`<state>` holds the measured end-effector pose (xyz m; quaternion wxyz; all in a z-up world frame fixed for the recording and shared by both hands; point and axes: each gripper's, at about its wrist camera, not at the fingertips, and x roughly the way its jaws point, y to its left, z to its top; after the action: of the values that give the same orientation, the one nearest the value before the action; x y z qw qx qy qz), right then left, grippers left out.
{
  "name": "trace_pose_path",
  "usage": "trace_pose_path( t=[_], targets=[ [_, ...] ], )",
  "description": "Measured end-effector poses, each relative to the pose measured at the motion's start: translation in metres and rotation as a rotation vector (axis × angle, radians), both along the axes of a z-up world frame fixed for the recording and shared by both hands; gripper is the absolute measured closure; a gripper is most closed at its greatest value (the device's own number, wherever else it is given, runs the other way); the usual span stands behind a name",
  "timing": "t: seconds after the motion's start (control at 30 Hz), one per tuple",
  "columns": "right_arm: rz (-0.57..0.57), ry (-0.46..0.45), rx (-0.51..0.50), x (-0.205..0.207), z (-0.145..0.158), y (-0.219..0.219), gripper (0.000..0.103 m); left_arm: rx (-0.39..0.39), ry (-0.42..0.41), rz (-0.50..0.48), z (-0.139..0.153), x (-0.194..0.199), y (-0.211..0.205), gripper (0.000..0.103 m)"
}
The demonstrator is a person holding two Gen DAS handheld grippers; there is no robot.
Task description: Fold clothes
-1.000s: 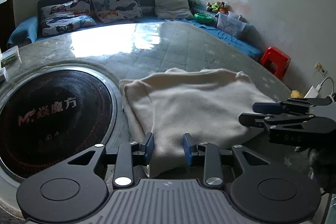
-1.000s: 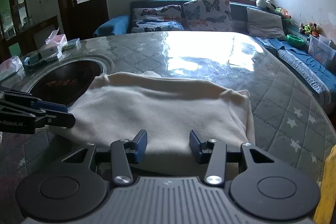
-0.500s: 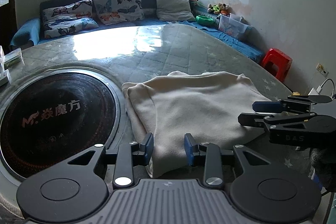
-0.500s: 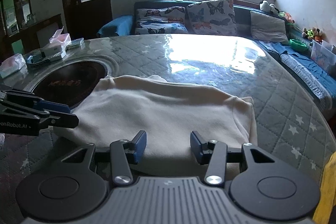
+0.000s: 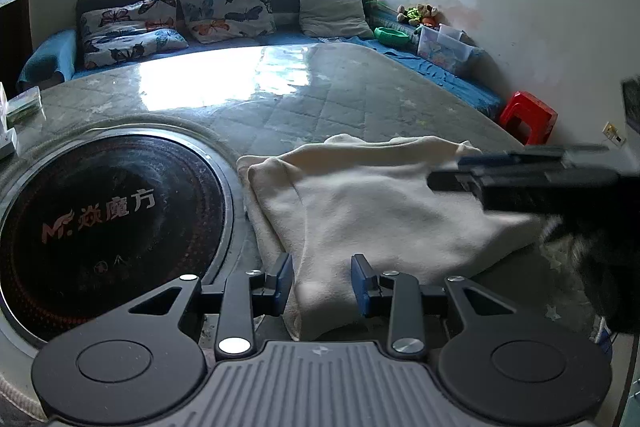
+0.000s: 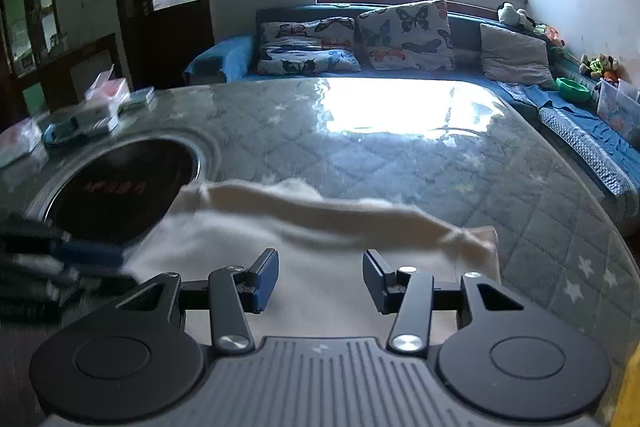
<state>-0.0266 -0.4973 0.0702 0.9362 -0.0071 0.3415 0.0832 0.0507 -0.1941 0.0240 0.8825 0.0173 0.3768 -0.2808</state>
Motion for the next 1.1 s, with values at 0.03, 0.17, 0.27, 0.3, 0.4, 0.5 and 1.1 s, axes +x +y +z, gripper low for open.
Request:
trace_pose_path(
  t=[0.03, 0.17, 0.27, 0.3, 0.4, 0.5, 1.1],
  targets=[
    [-0.004, 0.001, 0.002, 0.006, 0.000, 0.000, 0.056, 0.001, 0.003, -0.002, -0.001, 0.000, 0.000, 0.068],
    [-0.024, 0.006, 0.001, 0.030, -0.005, 0.002, 0.056, 0.002, 0.010, -0.009, -0.003, 0.002, 0.000, 0.068],
    [-0.045, 0.014, 0.011, 0.043, -0.010, 0.001, 0.056, 0.001, 0.016, -0.010, -0.004, 0.003, 0.001, 0.068],
    [-0.052, 0.017, 0.015, 0.047, -0.012, 0.001, 0.056, 0.001, 0.016, -0.011, -0.004, 0.003, 0.001, 0.068],
    [-0.066, 0.037, 0.014, 0.056, -0.021, 0.001, 0.056, 0.003, 0.020, -0.014, -0.005, 0.003, 0.002, 0.068],
    [-0.067, 0.041, 0.000, 0.059, -0.028, 0.003, 0.055, -0.001, 0.028, -0.011, -0.005, 0.004, 0.002, 0.068],
    [-0.036, 0.011, -0.010, 0.013, -0.012, 0.008, 0.026, 0.003, -0.003, 0.033, 0.007, -0.018, 0.014, 0.036]
  ],
)
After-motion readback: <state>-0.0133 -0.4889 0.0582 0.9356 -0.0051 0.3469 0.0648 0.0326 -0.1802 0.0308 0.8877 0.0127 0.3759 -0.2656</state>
